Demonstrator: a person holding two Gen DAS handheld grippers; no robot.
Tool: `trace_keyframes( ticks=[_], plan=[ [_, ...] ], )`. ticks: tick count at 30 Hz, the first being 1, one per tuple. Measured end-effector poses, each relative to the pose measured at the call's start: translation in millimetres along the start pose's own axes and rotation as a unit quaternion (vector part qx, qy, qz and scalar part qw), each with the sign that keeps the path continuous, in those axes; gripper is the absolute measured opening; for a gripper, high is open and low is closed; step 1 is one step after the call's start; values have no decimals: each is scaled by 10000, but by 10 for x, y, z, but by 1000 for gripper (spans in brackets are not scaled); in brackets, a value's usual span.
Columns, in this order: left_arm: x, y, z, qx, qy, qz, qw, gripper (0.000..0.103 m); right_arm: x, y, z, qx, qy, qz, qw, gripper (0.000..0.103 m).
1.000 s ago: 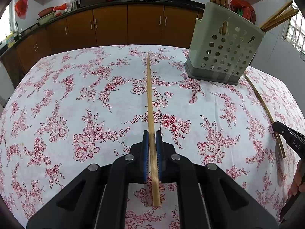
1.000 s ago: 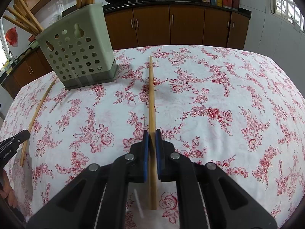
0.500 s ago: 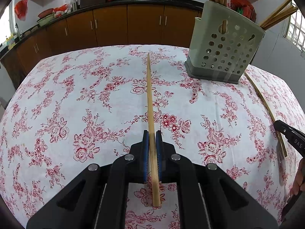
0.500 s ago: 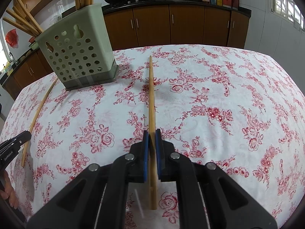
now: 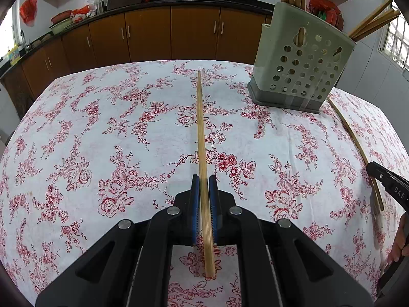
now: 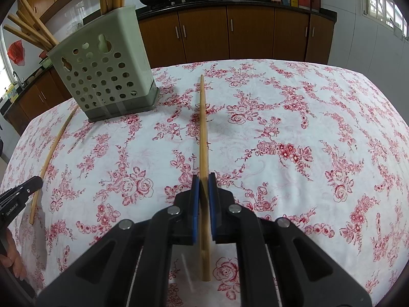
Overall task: Organize utensils
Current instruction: 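Return the right tool to the table and grasp another chopstick, then lift the wooden chopstick upright with the right tool toward the holder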
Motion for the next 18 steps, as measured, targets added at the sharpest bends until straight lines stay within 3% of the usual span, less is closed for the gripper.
trace_keyframes(
  ticks=[18],
  plan=[
    [9, 7, 2, -8, -63, 72, 10000, 9, -6, 2, -3, -10, -35, 30, 10000, 9]
  ],
)
Point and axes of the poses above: each gripper's, at about its wrist camera, not at the fingertips, and z roughly against the way its jaws point, x to its right, y to its top, the point moved 7 cm from there along -z, roughly the way its jaws point, and after that the axes turned 8 degrees about z, right-handed, at the moved point
